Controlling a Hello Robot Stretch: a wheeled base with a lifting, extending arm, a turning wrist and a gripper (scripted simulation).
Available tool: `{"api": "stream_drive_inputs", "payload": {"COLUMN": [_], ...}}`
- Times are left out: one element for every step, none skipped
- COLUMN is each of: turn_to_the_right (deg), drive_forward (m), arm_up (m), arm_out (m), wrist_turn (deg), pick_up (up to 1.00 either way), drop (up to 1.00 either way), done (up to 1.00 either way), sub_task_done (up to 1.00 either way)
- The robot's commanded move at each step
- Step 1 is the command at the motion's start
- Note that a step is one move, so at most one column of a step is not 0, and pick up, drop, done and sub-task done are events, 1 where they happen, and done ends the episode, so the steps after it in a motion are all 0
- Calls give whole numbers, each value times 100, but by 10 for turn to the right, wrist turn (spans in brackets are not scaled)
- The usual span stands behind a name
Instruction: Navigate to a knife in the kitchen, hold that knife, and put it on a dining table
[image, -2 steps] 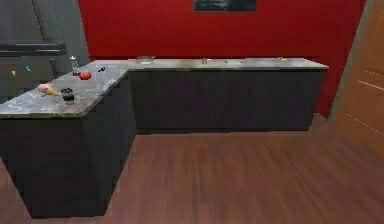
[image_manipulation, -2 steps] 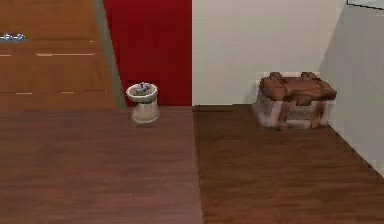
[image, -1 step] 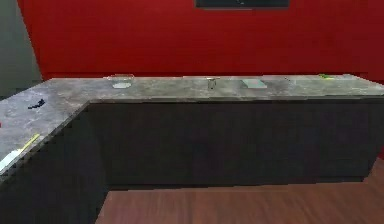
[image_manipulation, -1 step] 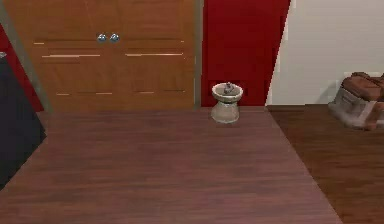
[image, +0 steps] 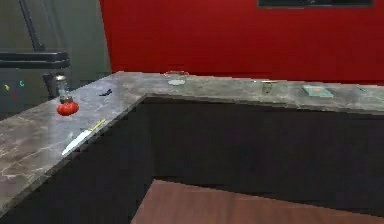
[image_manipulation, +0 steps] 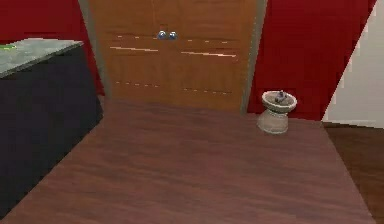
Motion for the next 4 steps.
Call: {"api": "stream_drive_inputs", "payload": {"turn_to_the_right": [0,-450,-450,-300], "drive_forward": [20,0,0,0], "arm_up": [0,0,0,0], "arm_out": [0,0,0,0], "wrist_turn": [0,0,0,0], "pick_up": [0,0,0,0], "drop": [0,0,0,0], "done": [0,0,0,0], "sub_task_done": [0,0,0,0]}}
